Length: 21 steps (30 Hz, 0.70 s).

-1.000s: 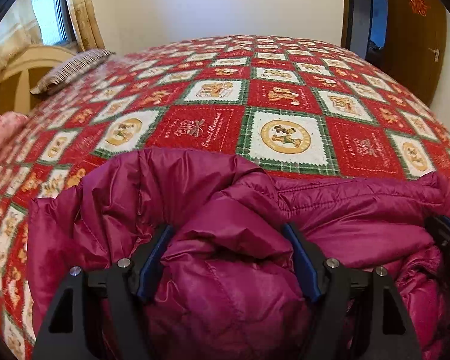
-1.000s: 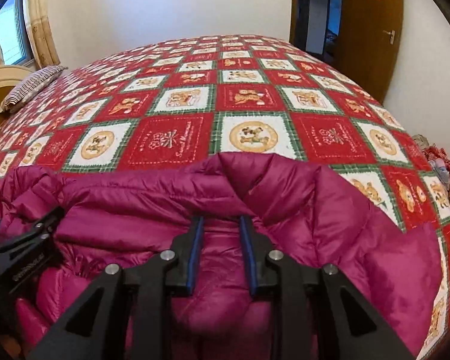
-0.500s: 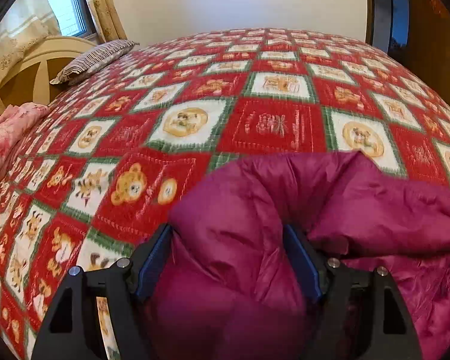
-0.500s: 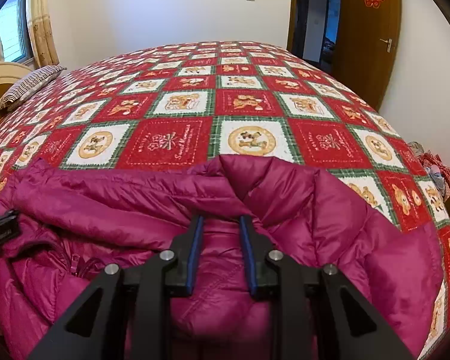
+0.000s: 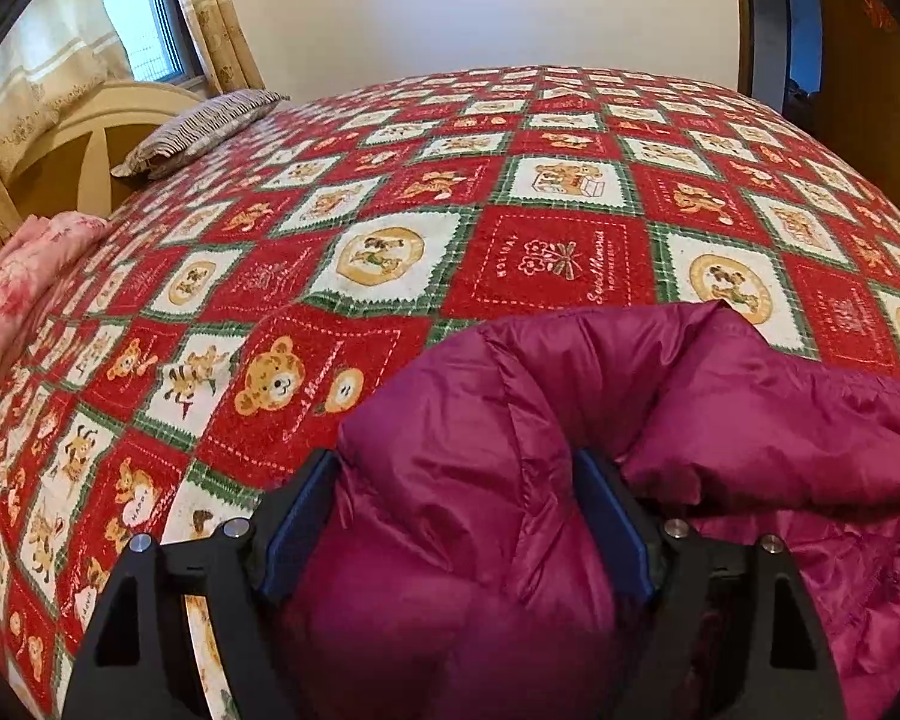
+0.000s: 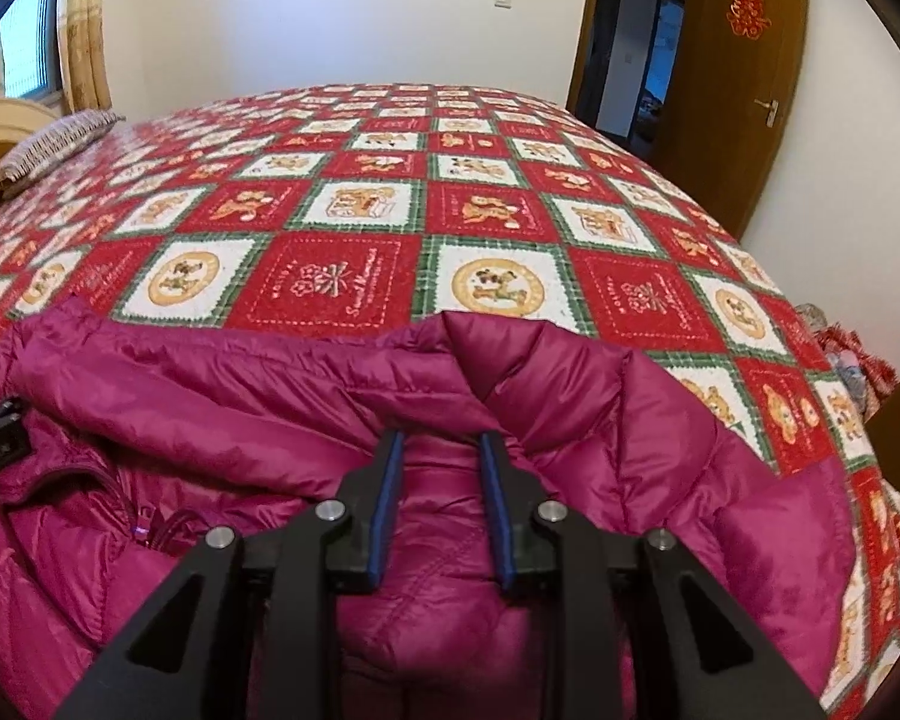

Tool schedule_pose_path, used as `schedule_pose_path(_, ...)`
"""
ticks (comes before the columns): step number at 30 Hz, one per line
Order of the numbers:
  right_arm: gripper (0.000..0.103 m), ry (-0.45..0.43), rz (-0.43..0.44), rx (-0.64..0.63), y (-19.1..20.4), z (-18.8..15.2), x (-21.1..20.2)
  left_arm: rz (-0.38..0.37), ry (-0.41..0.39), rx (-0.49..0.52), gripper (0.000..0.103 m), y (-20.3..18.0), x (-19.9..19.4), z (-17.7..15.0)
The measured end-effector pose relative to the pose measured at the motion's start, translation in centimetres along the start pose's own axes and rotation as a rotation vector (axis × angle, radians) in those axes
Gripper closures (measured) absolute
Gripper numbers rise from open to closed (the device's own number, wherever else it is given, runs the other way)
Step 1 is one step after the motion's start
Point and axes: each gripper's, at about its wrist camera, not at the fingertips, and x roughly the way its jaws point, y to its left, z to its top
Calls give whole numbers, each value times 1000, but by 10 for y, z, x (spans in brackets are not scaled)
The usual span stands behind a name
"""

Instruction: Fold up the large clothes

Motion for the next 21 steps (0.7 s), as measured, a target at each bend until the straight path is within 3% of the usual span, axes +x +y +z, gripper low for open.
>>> schedule_pose_path(2,67,16,-2,-17,1,2,-7,-40,8,16,22,3,-15,-2)
schedule_pose_path(3,56,5,5,-9,-2,2,-14,-71,-15,18,22,6,-29,-6)
schedule_pose_path(6,34,-136,18,67,-17,-3,-61,-155,-81,30,22,4,-69,-16)
schedule_pose_path(8,34,-176,57,96,-23,-8,-88,-186,-111,44,22,1,-90,-23)
schedule_pose_path(11,34,-159,105,106,-27,-20,-113,-175,-134,82,22,-10,-116,-38)
schedule_pose_path(15,34,-86,105,86,-29,-44,-127,-201,-130,124,22,-22,-134,-58)
schedule_pose_path(21,34,81,126,112,-36,-94,-126,-226,-54,170,22,-32,-149,-105)
